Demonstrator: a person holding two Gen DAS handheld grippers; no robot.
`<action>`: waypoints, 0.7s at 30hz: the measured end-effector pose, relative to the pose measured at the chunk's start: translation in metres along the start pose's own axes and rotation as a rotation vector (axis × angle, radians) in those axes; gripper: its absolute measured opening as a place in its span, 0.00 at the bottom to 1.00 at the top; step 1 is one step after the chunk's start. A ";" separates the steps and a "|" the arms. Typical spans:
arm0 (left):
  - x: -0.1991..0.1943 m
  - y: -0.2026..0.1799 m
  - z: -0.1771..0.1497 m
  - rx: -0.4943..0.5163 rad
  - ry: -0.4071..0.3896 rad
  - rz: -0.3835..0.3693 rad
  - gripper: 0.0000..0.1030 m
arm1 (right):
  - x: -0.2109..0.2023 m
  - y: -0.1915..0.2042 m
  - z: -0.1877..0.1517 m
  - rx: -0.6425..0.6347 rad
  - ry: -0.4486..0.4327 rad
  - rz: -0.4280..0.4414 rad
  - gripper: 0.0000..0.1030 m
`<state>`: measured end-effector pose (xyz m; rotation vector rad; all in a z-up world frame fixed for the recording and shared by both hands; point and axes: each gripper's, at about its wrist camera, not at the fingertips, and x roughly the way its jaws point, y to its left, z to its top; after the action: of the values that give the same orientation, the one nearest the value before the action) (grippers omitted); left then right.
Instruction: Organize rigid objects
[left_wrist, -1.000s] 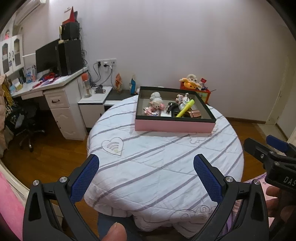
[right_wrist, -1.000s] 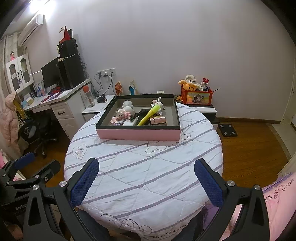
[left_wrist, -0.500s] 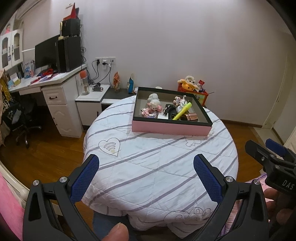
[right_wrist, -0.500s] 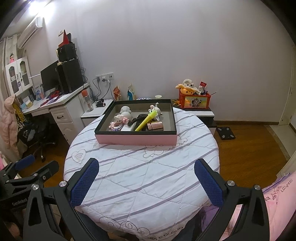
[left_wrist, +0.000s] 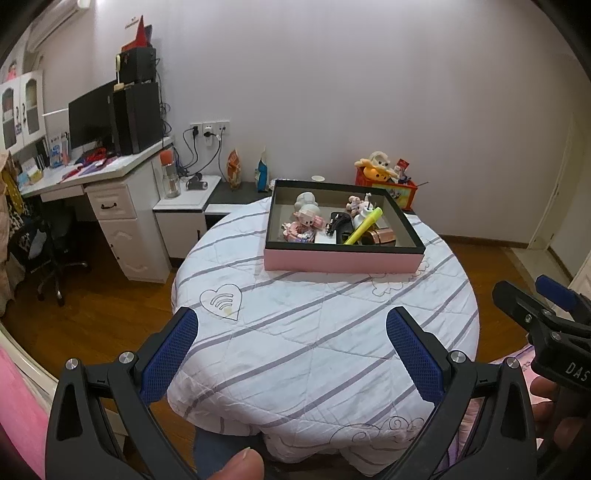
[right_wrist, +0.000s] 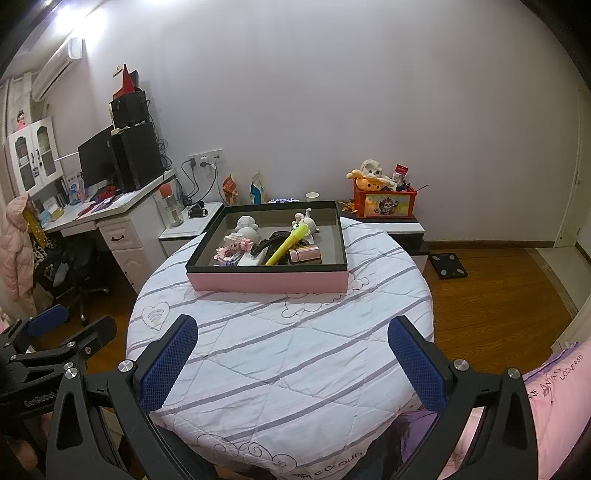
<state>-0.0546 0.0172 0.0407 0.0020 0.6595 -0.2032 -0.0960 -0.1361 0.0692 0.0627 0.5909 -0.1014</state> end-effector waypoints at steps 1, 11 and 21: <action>0.000 0.000 0.001 0.001 -0.001 -0.001 1.00 | 0.000 0.000 0.000 0.000 0.000 0.000 1.00; -0.002 -0.002 0.008 0.017 0.000 -0.004 1.00 | 0.001 0.000 0.002 0.002 -0.004 -0.004 1.00; 0.000 -0.002 0.012 0.019 0.014 -0.014 1.00 | 0.001 0.000 0.004 0.003 -0.003 -0.007 1.00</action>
<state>-0.0483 0.0142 0.0503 0.0166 0.6712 -0.2233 -0.0928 -0.1366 0.0713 0.0631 0.5876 -0.1091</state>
